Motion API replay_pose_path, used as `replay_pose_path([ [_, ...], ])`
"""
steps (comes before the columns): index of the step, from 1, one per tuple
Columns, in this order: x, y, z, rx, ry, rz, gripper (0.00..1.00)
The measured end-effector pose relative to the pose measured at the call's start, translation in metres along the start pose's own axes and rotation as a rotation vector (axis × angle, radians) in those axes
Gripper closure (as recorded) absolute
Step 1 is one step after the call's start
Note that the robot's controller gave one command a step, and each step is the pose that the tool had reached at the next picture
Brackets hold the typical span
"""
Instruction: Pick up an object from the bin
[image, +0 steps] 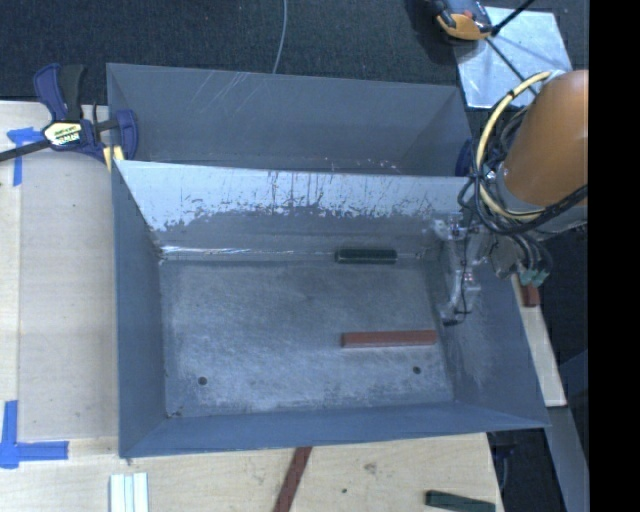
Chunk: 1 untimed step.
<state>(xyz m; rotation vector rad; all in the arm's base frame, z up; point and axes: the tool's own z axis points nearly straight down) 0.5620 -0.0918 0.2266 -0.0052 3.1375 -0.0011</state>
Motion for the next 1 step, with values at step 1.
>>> replay_pose_path([
  [1,0.0000,0.0000,0.0000,0.000,0.000,0.000,0.00],
])
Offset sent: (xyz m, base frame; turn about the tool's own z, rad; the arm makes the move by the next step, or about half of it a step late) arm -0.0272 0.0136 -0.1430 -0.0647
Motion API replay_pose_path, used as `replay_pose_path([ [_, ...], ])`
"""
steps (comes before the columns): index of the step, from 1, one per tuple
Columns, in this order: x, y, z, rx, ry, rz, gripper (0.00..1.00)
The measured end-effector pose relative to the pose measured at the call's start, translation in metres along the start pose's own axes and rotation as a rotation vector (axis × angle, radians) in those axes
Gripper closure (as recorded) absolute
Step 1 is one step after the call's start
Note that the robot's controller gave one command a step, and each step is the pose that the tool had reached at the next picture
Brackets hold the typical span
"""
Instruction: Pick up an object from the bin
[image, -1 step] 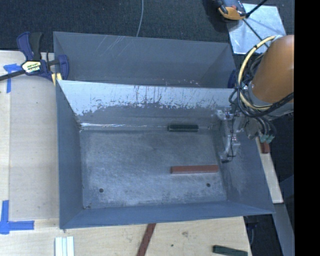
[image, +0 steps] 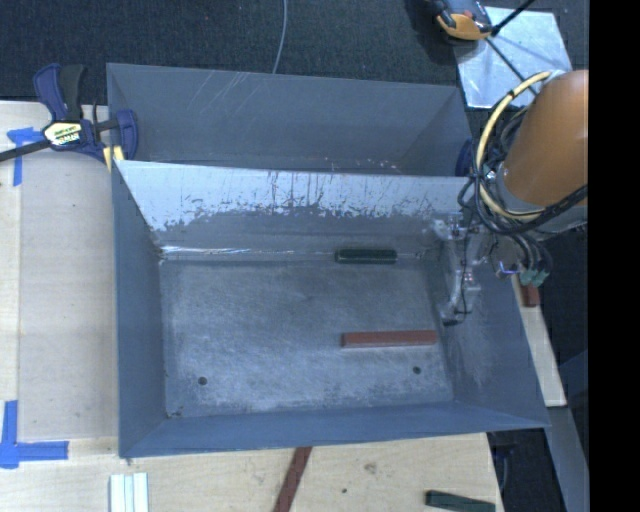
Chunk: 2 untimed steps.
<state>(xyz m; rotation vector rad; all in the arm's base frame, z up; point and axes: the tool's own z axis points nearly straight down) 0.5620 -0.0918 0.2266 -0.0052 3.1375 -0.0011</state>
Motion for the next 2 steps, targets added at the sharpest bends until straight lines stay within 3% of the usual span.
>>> replay_pose_path([
  [1,0.009,0.004,0.051,0.001,-0.006,-0.020,0.00],
  [2,0.025,0.031,0.156,-0.001,0.002,-0.078,1.00],
])
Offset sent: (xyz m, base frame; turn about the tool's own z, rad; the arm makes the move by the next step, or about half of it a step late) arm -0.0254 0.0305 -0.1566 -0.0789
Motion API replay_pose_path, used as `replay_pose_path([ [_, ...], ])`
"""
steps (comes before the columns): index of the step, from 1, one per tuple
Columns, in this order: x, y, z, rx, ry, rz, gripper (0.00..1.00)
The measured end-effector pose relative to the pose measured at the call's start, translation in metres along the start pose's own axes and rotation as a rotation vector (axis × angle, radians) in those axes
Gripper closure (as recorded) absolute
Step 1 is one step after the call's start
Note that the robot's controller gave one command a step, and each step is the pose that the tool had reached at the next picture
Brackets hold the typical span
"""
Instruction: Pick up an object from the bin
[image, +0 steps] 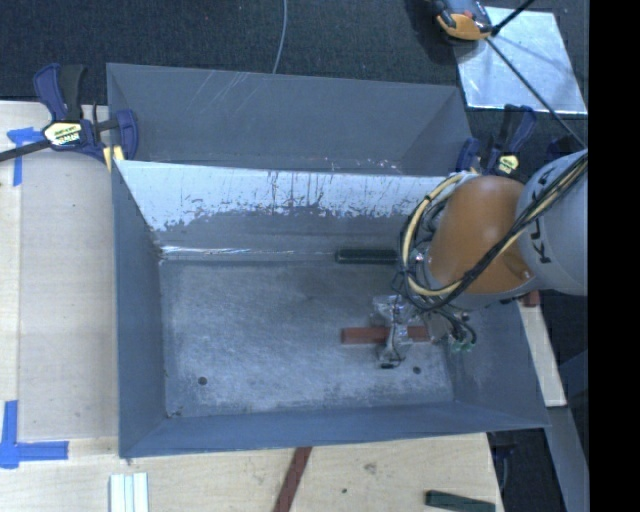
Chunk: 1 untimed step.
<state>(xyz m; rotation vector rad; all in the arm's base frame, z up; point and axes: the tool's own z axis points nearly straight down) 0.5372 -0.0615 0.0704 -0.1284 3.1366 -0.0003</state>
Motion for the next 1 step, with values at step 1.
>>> replay_pose_path([
  [1,-0.0001,0.0000,-0.0001,0.000,0.000,0.000,1.00],
])
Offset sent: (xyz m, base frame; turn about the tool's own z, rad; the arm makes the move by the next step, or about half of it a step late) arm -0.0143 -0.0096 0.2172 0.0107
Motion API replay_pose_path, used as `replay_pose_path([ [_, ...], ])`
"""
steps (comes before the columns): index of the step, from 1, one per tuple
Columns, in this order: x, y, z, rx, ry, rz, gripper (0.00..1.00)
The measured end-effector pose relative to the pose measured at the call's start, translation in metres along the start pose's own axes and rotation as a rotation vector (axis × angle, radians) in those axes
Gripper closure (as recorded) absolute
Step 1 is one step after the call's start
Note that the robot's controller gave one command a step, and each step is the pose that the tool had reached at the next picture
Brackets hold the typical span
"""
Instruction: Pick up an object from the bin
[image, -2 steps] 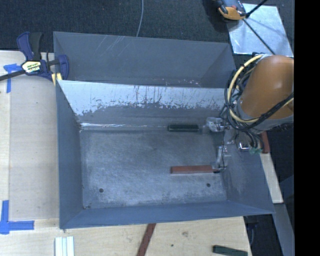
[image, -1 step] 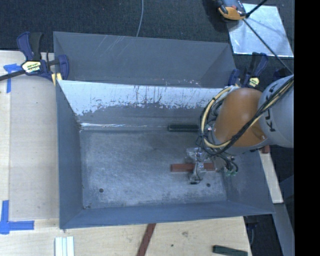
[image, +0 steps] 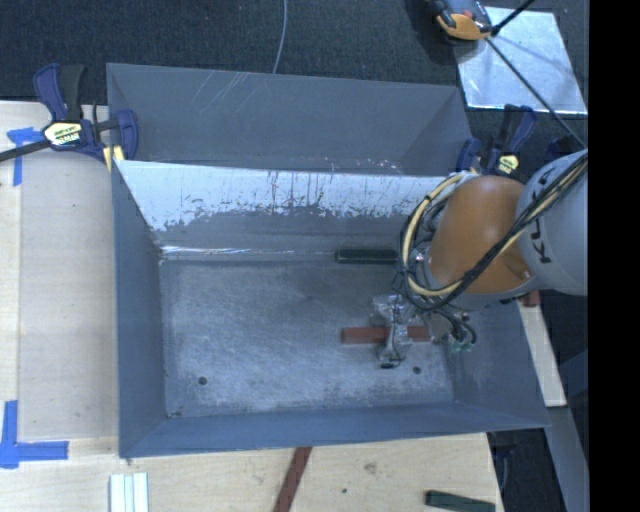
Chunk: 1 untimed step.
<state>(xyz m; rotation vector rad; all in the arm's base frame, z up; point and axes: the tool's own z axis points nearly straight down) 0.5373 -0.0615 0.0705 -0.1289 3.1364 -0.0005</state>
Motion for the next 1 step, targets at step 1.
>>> replay_pose_path([
  [1,0.0134,-0.0084,-0.2053,0.000,0.003,0.014,1.00],
])
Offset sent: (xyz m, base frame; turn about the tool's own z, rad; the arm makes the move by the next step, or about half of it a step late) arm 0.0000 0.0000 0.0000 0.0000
